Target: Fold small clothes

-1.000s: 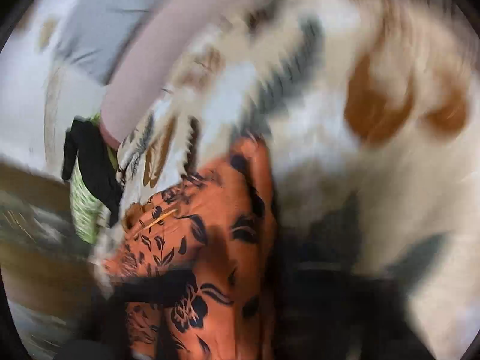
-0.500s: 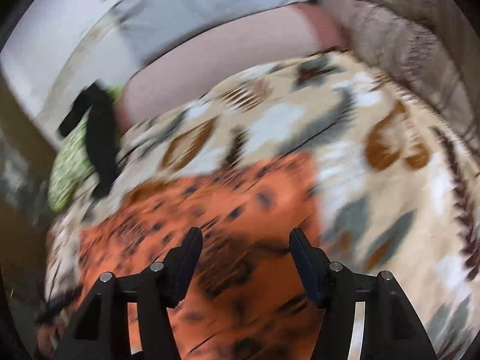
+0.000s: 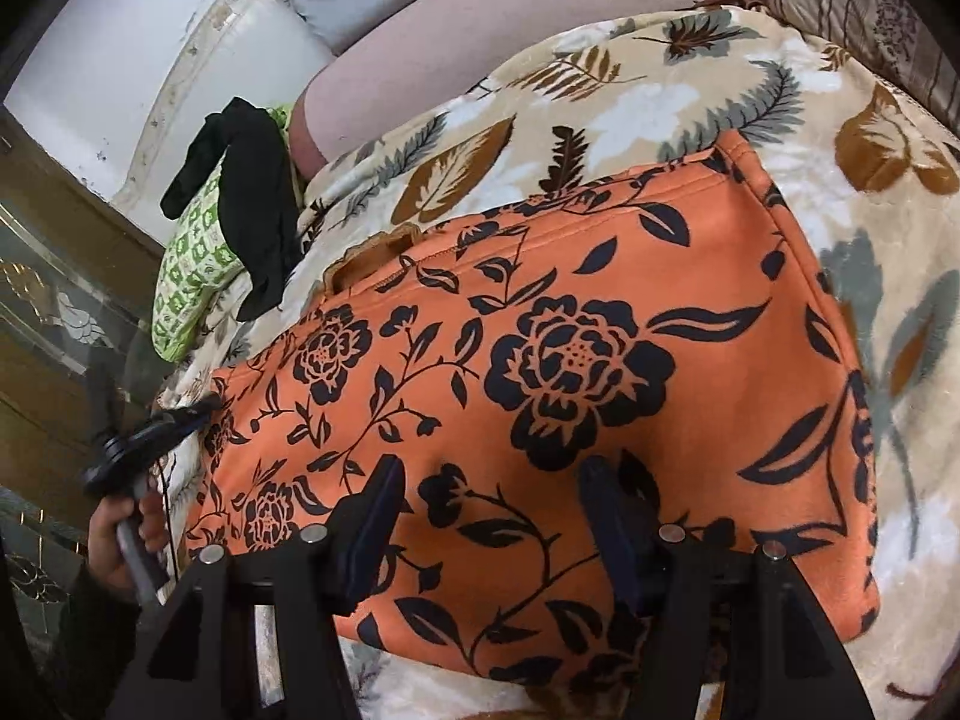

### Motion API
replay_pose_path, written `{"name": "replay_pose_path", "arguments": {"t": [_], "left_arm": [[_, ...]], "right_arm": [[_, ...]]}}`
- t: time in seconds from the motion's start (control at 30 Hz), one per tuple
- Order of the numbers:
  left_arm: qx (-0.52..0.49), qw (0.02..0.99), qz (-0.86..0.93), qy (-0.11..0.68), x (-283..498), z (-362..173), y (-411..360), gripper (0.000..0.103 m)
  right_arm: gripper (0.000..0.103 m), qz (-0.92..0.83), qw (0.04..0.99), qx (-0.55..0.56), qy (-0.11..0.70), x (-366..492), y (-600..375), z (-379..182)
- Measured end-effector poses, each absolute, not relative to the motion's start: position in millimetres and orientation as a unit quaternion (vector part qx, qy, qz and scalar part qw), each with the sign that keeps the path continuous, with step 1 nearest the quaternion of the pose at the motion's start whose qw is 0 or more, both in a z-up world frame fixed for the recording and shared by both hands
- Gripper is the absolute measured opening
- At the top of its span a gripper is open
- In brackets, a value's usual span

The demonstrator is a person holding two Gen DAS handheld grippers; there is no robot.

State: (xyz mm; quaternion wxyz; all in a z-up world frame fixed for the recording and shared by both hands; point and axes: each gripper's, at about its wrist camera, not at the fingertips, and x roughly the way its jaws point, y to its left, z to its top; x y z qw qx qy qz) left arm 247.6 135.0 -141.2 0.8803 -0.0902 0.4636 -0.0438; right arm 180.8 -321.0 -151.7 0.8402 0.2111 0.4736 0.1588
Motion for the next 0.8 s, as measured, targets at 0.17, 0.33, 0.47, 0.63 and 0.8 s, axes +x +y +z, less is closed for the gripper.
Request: {"name": "replay_pose_path", "arguments": {"t": [0.17,0.33,0.47,0.63,0.8], "left_arm": [[-0.12,0.874,0.002,0.47,248.2,-166.5,169.7,0.017],[-0.155,0.882,0.004,0.445,226.8,-150.7,173.9,0.042],[-0.149,0.894,-0.046,0.419,196.5,-124.4,152.9,0.042],[-0.099,0.89,-0.092,0.435,167.3,-127.1,108.9,0.045],[-0.039,0.884,-0.043,0.464,172.6,-167.1,95.5,0.044]], "right_arm": [[0.064,0.163,0.835,0.212,0.482,187.5,-321.3,-161.5],[0.065,0.163,0.834,0.219,0.48,187.0,-327.1,-154.4],[0.066,0.172,0.84,0.235,0.459,183.2,-334.5,-139.6],[0.067,0.192,0.824,0.299,0.442,213.2,-355.7,-134.0],[0.072,0.151,0.782,0.379,0.471,291.1,-395.3,-177.2]]}}
